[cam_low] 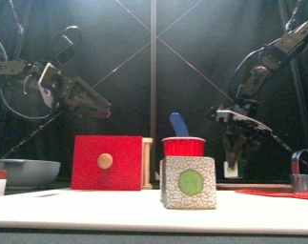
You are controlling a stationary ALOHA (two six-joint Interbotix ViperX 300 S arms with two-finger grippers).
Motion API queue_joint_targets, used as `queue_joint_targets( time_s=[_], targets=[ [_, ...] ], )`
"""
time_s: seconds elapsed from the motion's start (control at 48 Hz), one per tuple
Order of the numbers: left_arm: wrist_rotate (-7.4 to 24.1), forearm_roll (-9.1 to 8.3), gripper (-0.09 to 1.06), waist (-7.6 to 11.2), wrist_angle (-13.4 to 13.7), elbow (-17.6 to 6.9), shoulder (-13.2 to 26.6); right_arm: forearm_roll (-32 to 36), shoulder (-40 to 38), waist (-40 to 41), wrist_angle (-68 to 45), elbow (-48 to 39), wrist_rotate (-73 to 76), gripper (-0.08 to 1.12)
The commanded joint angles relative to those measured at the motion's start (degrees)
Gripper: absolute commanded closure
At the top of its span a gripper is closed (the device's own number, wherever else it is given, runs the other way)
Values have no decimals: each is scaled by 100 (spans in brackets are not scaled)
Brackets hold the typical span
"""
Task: Place sushi on board then cut the sushi with the knife then place the pieces on the plate
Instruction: Place the 4 sushi pieces on the plate
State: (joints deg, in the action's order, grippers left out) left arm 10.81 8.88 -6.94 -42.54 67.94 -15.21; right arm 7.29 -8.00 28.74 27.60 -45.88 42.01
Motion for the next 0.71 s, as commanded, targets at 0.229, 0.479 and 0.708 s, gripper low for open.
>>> queue_joint_targets(
  time_s=[0.229,0.479,0.708],
  targets=[
    [0,0,9,0,-26,-9,-53,185,123,141,-360,114,0,29],
    [-18,9,9,9,-18,9,-53,185,53,114,-185,167,-9,16],
    [-18,62,9,18,-18,-62,-53,237,-677,-1072,1072,26,-62,16]
  ],
)
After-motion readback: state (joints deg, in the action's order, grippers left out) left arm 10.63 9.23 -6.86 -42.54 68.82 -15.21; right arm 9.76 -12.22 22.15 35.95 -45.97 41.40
